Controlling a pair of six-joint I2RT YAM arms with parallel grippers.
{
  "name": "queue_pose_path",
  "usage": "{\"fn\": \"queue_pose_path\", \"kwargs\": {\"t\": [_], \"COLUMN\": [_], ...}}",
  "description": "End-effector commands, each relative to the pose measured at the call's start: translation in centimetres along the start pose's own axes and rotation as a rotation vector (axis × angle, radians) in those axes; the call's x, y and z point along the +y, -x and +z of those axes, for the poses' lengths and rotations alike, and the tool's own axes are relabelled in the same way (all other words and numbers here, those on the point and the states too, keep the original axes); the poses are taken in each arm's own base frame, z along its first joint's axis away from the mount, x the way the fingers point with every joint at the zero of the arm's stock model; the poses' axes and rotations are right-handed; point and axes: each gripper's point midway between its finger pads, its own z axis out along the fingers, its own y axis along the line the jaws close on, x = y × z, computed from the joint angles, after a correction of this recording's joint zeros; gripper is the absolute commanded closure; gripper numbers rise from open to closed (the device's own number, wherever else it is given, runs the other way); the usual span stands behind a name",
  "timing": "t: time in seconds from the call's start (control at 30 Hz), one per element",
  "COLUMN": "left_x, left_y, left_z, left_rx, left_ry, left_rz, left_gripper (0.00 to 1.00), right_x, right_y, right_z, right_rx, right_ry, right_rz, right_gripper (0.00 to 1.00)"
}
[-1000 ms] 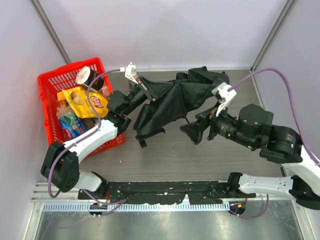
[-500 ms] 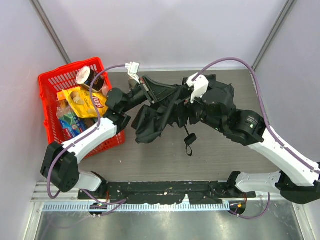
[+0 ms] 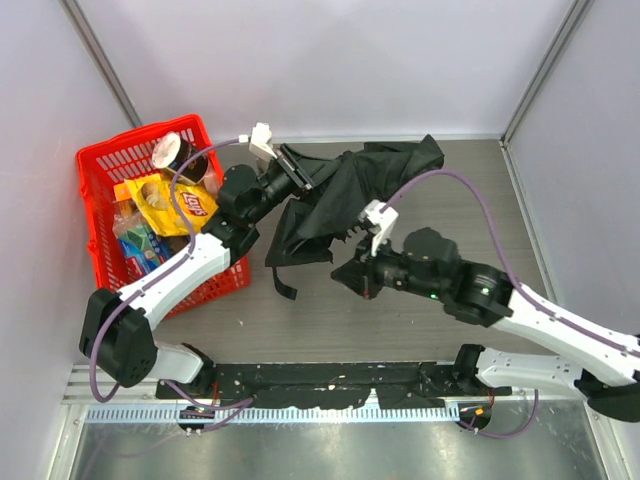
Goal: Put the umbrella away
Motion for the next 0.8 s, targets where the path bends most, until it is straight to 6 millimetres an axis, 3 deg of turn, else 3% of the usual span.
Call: {"fn": "queue_pose_path", "kwargs": {"t": [0.0, 0.13, 0.23, 0.37, 0.47, 0.57, 0.77], "left_x": [-3.2, -3.0, -3.3, -3.8, -4.6, -4.7, -3.8], "left_y": [2.5, 2.3, 1.9, 0.9, 0.1, -1.2, -2.4], "left_z": [0.3, -0.1, -0.4, -1.0, -1.6, -1.8, -1.6], "left_rx": [-0.087, -0.089, -0.066, 0.011, 0.067, 0.142, 0.180], "left_ry": [-0.078, -0.075, -0.098, -0.134, -0.211, -0.265, -0.289], "left_rz": [-0.036, -0.054, -0.076, -0.101, -0.161, -0.220, -0.242], "left_gripper": [1.00, 1.00, 1.00, 1.00, 1.00, 1.00, 1.00], "right_x": [4.1, 2.6, -0.8, -6.5, -9.3, -10.9, -9.1], "right_y": [3.7, 3.1, 3.6, 3.4, 2.8, 3.1, 2.6], "right_z": [2.6, 4.9, 5.9, 4.7, 3.6, 2.6, 2.7], "right_rx": [-0.138, -0.167, -0.225, -0.260, -0.281, -0.307, -0.230], "right_ry": [0.166, 0.107, -0.069, -0.356, -0.473, -0.506, -0.395], "right_rz": [0.039, 0.010, -0.013, -0.057, -0.089, -0.075, -0.033], "right_gripper": [0.98, 0.99, 0.99, 0.99, 0.99, 0.99, 0.99]}}
